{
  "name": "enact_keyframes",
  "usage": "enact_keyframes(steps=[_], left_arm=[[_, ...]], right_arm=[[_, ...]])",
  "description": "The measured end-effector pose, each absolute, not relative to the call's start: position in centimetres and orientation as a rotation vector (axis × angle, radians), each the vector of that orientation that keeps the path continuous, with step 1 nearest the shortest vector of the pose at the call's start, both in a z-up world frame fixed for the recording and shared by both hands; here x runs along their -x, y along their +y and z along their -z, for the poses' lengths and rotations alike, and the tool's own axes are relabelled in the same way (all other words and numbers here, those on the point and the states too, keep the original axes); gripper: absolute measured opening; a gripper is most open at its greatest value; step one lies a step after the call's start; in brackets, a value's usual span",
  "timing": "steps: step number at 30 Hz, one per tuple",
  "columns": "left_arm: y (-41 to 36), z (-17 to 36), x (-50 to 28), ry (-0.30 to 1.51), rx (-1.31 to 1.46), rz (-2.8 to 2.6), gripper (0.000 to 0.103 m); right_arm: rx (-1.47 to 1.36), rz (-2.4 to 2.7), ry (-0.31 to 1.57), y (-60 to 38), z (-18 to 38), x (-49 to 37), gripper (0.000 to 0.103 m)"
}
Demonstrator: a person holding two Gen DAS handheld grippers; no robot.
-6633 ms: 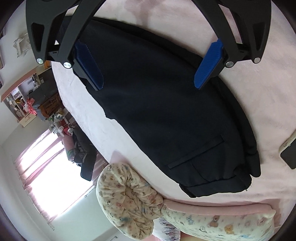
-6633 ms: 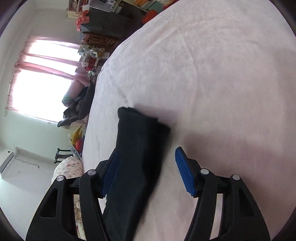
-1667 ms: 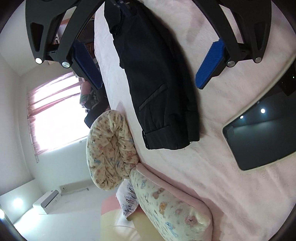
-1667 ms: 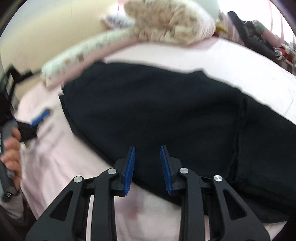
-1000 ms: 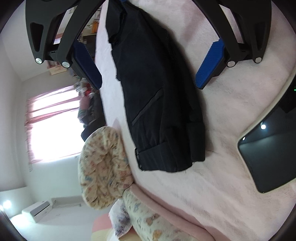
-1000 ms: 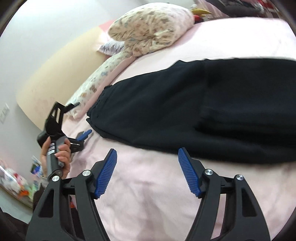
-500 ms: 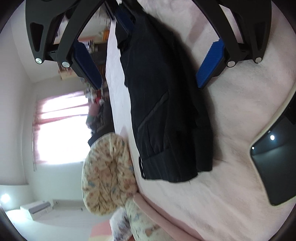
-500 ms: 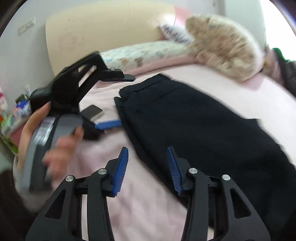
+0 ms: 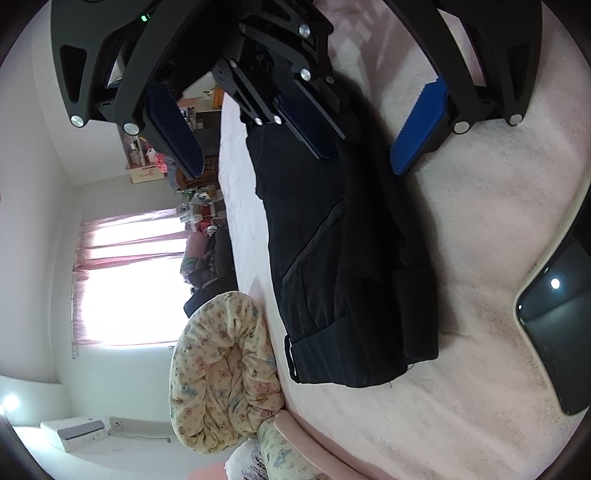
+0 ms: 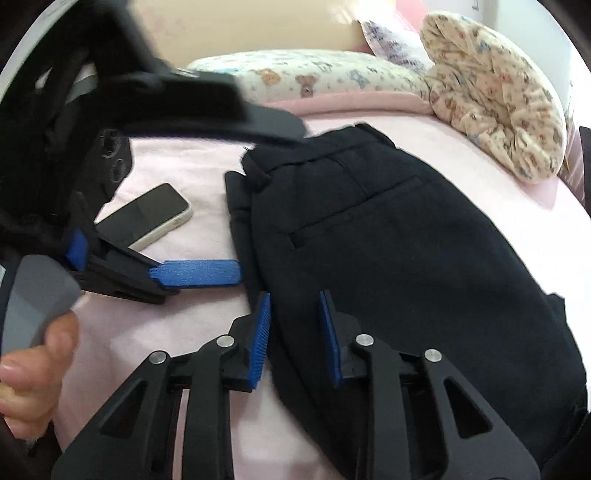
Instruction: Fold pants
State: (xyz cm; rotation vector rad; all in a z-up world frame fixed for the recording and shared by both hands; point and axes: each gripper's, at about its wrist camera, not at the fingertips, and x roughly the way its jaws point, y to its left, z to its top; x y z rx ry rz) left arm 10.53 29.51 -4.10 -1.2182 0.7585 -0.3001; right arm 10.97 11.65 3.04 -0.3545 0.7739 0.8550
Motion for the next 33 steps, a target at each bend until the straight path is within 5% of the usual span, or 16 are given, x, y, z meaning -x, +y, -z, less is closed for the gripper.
enact_keyframes(steps=[3,7,11,21,23,33], left_arm=[[29.2,3.9,-10.7,0.784,1.182,0.285,0.101],[28.6,3.8,-11.2,0.834,1.121,0.271,0.101],[29.1,4.0,-11.0,0.814,1.154,0.263,0.101],[29.3,4.3,-11.4,0.784,1.203,0.244,0.101],[29.3,4.1,-11.5,0.771,1.198,0.258,0.101],[28.3,4.0,-12.6,0.791,1.127,0.279,0.101]], right_arm=[[0.406,-0.836,0.773,12.3,-2.5,-10.8,0.028],[0.334,-0.846,0.795,11.8,-2.8,-11.4,0.009],[0.115,-0.91,0.859,9.8,-3.2,-12.7,0.002],[0.087,-0.93,0.923,9.6,-1.9,-12.7,0.003],[0.093,-0.865,0.902,8.6,-3.5,-11.0,0.013],[-0.218,-0.885,0.921,-6.8,-2.2,-6.6,0.015]])
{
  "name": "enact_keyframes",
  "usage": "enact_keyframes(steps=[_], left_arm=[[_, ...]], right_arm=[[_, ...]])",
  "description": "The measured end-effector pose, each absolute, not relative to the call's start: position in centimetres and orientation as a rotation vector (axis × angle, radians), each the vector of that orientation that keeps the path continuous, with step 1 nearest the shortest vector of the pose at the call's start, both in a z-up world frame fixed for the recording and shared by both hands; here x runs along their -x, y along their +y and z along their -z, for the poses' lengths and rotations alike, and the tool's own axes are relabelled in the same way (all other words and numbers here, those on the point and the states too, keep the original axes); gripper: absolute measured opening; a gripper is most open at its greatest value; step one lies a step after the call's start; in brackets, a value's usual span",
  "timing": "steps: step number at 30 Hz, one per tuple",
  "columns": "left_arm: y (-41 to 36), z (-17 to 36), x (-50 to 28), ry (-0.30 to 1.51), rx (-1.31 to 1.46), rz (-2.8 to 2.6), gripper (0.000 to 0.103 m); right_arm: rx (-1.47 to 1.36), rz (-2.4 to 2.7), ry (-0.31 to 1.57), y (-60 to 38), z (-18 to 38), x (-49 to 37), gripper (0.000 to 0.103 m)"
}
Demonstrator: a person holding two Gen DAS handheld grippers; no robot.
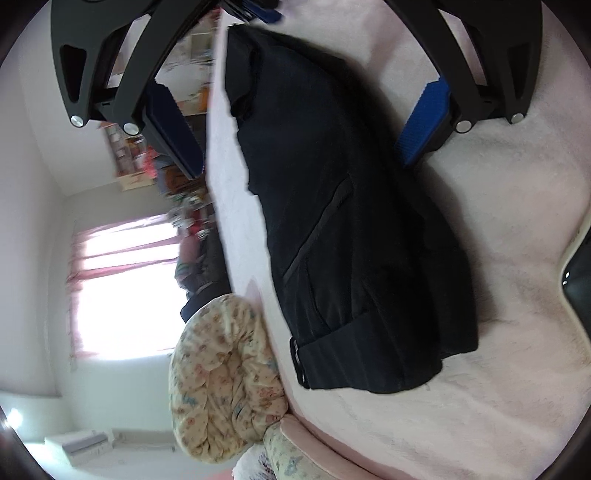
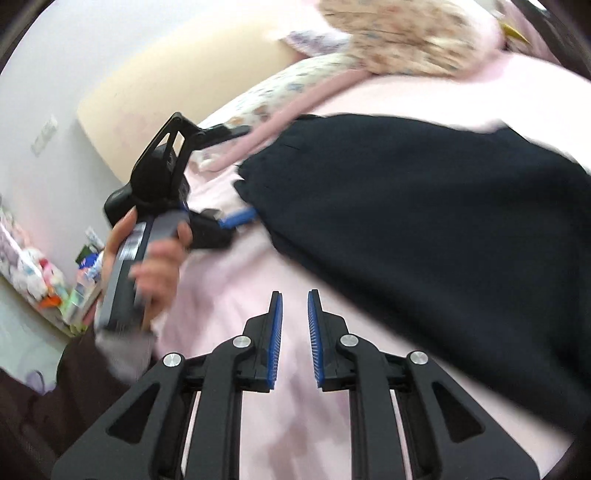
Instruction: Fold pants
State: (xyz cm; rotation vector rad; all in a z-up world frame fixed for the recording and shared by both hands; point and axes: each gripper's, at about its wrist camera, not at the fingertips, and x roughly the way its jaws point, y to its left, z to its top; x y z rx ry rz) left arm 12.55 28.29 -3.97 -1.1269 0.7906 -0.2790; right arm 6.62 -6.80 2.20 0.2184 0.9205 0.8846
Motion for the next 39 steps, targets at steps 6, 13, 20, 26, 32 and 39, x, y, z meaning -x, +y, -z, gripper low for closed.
enact_keyframes(steps=[6,13,20,26,32,39], left_arm=[[25.2,3.3,-13.7,0.941,0.937,0.159,0.094],[24.3,3.3,-13.6,0.863,0.952,0.044,0.08],[27.0,5.9,-13.3,0.797,1.151,0.06,0.03],[27.0,6.2,-14.0,0.729,1.202,0.033,0.037],[27.4,6.6,-13.8,0.654,1.233,0.1,0.023],[26.6,4.6,-13.0,0.611,1.162,0.082,0.017]], right_arm=[[-0.395,-0.726,0.902,-18.2,-1.6,-2.9,0.016],[-0.521,-0.675,0.746,-25.0,-2.0,0.0,0.017],[-0.542,-0.751,0.667,-25.8,-1.2,1.5,0.017],[-0.581,-0.785,0.681,-26.1,-0.7,1.2,0.017],[-0.612,-0.776,0.699,-26.1,0.2,0.8,0.017],[-0.64,-0.775,0.705,-26.6,0.8,0.5,0.017]])
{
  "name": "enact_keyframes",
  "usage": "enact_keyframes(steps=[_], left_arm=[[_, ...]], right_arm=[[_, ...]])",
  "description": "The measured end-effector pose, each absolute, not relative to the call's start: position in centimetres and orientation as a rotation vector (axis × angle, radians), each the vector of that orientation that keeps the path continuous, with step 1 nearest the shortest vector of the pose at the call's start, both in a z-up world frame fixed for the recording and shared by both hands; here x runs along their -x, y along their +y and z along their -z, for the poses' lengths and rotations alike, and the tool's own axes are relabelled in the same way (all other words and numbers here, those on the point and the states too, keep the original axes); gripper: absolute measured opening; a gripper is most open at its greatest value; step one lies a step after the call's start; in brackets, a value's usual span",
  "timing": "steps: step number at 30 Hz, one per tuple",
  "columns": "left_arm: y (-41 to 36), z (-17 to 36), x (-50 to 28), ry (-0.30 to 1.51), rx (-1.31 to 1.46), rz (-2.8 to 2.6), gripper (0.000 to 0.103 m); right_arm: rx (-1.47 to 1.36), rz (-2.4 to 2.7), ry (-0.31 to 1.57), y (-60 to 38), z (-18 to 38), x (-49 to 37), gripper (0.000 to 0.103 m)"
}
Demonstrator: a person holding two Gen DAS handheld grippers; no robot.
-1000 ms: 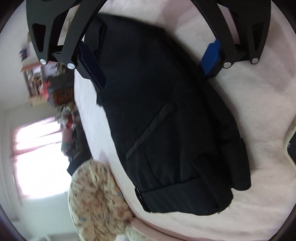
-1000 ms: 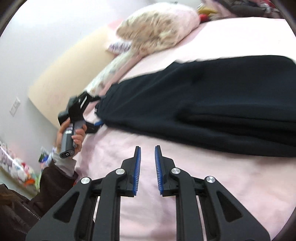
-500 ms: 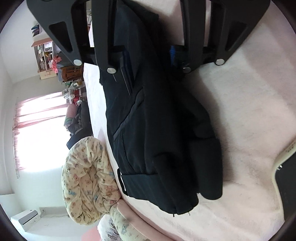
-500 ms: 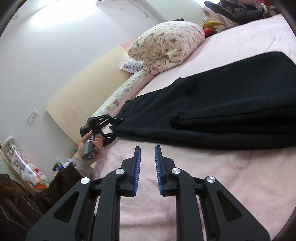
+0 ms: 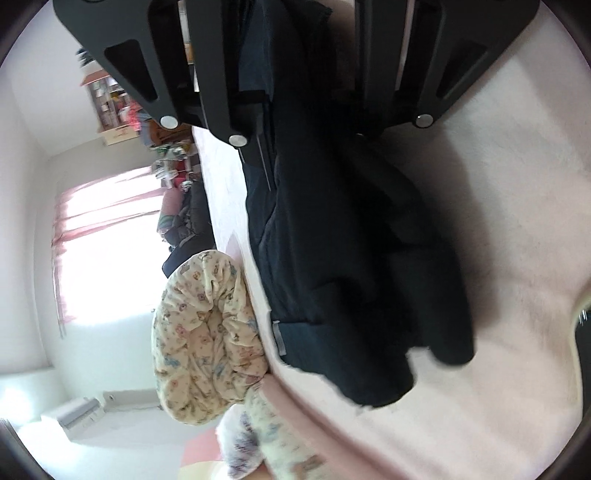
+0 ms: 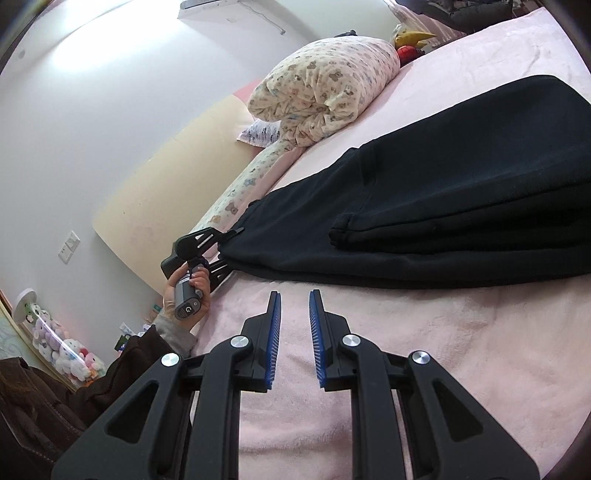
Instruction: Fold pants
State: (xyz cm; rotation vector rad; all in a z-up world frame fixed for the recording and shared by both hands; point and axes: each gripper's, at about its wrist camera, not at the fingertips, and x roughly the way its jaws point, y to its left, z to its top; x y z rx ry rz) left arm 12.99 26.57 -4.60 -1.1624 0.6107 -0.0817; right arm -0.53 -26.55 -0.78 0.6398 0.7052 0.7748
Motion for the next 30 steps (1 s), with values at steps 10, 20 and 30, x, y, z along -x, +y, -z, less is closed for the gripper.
enact_keyframes(steps=[10,20,30], left_arm=[[22.6,-2.1,-14.0,0.669,0.821,-0.022,0.017],[12.8,-11.1,-15.0,0.672,0.39,-0.025,0.017],[-0.4,-13.6,-13.1,0.683,0.214,0.168,0.017]], right_arm=[[-0.73,-0.763,0.576,-28.7,-1.4,1.8,0.053],[-0.536,-0.417,0.615,-30.5,-3.5,2.7,0.063],[-0.391,-0.031,0.627,-33.3,-5.1,3.7,0.081]])
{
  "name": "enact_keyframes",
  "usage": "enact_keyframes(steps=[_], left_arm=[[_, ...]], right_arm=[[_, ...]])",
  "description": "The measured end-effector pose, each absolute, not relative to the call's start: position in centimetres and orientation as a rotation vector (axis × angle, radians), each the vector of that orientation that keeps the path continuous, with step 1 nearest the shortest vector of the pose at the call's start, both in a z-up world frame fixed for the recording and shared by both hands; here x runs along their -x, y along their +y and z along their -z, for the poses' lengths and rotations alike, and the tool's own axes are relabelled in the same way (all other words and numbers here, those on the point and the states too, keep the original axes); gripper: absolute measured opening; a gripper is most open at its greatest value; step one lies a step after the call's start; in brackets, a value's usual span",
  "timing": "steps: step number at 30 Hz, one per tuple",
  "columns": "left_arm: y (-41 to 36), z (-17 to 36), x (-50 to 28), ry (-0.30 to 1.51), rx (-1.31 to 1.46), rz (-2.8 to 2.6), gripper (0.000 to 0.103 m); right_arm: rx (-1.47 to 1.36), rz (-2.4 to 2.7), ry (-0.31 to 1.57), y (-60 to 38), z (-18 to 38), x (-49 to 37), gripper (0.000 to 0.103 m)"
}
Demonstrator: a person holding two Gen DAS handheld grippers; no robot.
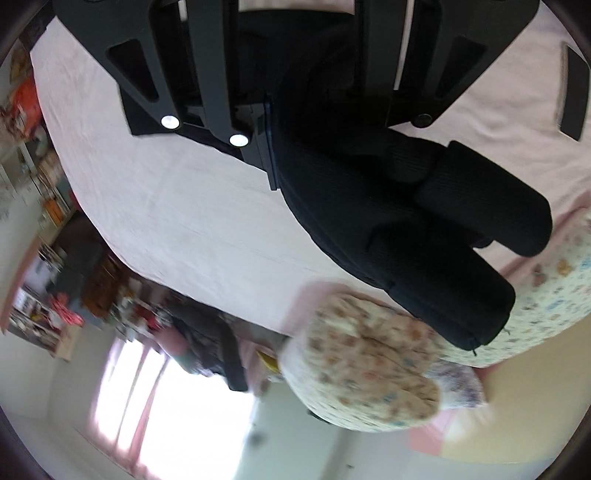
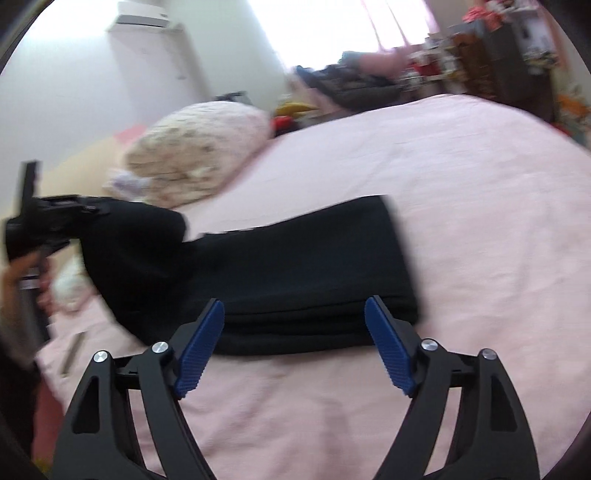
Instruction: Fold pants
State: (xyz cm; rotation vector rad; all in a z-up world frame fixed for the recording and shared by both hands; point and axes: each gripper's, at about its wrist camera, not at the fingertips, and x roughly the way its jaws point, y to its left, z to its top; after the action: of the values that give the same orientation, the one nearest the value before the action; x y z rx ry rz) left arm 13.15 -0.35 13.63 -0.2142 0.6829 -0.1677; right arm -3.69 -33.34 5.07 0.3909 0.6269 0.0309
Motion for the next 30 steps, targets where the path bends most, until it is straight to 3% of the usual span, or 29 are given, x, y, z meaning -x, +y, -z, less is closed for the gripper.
enact_keyframes(steps=[12,19,30], left_arm=[[-14.9,-10.7,-11.6,0.726,-0.005,0.174,0.018],[-26.6,-3.5,-8.5,0.671,-0.623,0.155,0.02],[-26.7,-1.7,-8.4,0.734,-0.554,0.216,0.021]], right_arm=[[-0.542,0.18,0.52,-40.7,-6.7,6.5,0.084],[-0.622,0.22,0.478,-43.2,-7.0,7.1,0.084],[-0.637,0.241,0.451,-44.4,-7.2,7.5,0.084]])
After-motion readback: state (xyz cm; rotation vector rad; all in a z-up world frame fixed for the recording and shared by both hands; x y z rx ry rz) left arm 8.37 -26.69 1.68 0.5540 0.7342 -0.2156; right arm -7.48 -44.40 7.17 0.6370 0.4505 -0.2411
